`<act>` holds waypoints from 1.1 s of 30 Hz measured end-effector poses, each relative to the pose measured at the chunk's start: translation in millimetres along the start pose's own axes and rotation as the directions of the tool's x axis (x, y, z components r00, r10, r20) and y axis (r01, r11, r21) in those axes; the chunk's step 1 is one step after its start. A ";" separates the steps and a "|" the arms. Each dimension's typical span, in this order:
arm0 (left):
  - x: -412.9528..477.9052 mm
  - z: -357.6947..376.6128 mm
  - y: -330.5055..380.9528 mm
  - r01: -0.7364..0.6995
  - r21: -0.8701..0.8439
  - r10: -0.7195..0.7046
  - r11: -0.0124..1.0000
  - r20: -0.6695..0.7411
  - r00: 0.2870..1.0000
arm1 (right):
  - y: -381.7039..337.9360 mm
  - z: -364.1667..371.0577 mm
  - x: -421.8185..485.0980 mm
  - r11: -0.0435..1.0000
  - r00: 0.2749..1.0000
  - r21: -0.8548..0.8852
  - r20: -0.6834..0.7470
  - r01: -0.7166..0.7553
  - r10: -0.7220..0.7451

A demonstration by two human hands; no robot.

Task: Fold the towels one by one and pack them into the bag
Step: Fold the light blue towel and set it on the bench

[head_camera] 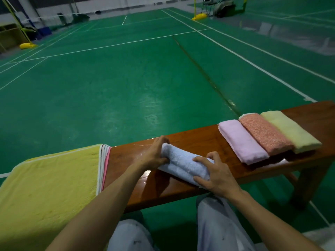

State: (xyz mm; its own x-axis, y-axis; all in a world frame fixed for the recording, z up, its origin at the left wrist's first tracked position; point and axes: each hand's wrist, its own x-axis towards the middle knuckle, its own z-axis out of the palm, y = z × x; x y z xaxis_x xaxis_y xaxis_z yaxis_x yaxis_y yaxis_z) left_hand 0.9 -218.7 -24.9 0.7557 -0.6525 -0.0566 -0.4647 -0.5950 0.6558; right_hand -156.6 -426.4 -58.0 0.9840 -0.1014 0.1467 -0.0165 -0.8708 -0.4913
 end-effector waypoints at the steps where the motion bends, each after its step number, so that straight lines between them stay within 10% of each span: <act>1: 14.2 4.8 8.0 -0.028 0.018 0.028 0.999 -0.005 1.000 | 5.2 -1.0 -0.9 0.999 0.998 -0.016 -0.056 -0.043 0.042; 14: 150.7 70.0 88.2 -0.267 0.031 0.263 0.963 0.096 0.960 | 47.5 -21.6 13.3 0.876 0.869 -0.302 -0.443 -0.377 0.221; 22: 141.7 85.9 90.4 -0.265 0.299 0.302 0.917 -0.085 0.949 | 45.0 -9.5 18.4 0.879 0.893 -0.315 -0.389 -0.359 0.226; 33: 116.6 110.4 68.3 -0.149 0.176 0.117 0.973 0.177 0.977 | 63.5 -12.7 16.6 0.818 0.871 -0.308 -0.249 -0.486 0.423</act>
State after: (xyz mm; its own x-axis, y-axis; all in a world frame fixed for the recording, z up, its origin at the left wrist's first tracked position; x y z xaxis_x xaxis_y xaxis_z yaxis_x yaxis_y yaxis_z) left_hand 6.3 -387.2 -69.8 0.6024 -0.7904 -0.1114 -0.6460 -0.5647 0.5136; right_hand -143.6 -489.5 -75.9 0.8060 -0.5767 0.1333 -0.5459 -0.8113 -0.2091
